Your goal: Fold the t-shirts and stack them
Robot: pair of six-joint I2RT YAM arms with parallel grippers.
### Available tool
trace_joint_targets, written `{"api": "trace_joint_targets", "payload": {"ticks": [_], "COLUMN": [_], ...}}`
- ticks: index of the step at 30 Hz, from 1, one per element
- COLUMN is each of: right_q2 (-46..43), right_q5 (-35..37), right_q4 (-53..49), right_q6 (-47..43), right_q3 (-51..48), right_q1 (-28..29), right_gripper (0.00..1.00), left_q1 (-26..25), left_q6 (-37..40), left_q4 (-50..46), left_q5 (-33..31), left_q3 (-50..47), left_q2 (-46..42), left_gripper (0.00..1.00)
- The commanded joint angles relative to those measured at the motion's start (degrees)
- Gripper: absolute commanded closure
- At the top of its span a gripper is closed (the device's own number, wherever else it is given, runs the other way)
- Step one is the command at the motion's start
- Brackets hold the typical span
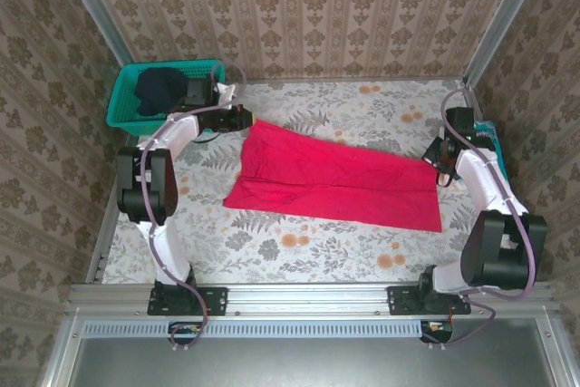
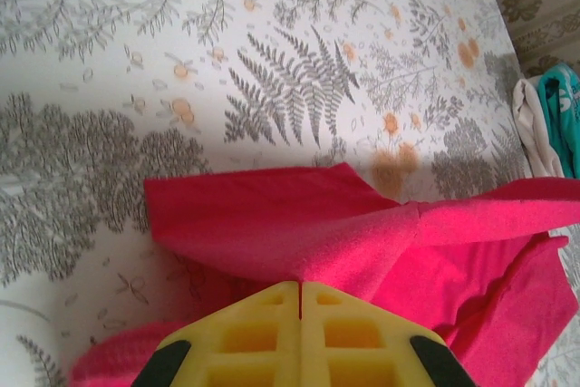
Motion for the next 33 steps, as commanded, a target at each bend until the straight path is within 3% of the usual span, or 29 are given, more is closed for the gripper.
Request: {"api": "trace_joint_targets", "payload": {"ticks": [1,12,33], "right_q2": [-4.75,-13.39,-14.14], "right_q5": [-0.97,-1.10,0.09], "right_q4": [-2.39,-7.42,-10.96], "right_q6": [1.37,2.51,3.64], "right_q3": [-3.39,-10.70,-14.74], "right_q1": [-0.26,-0.31,-2.18], "right_gripper": [1.00,1.00,1.00], "left_q1": [0.53,1.30,3.31], "left_q6": [-0.67,0.22,-1.41], "left_q4": [0.04,-2.93,-6.61], "left_q5": [0.69,-1.51,-1.50], "left_q3": [-2.57,-13.24,-28.84], "left_q2": [-4.33,-14.10,-26.64], "left_gripper": [1.00,1.00,1.00]}}
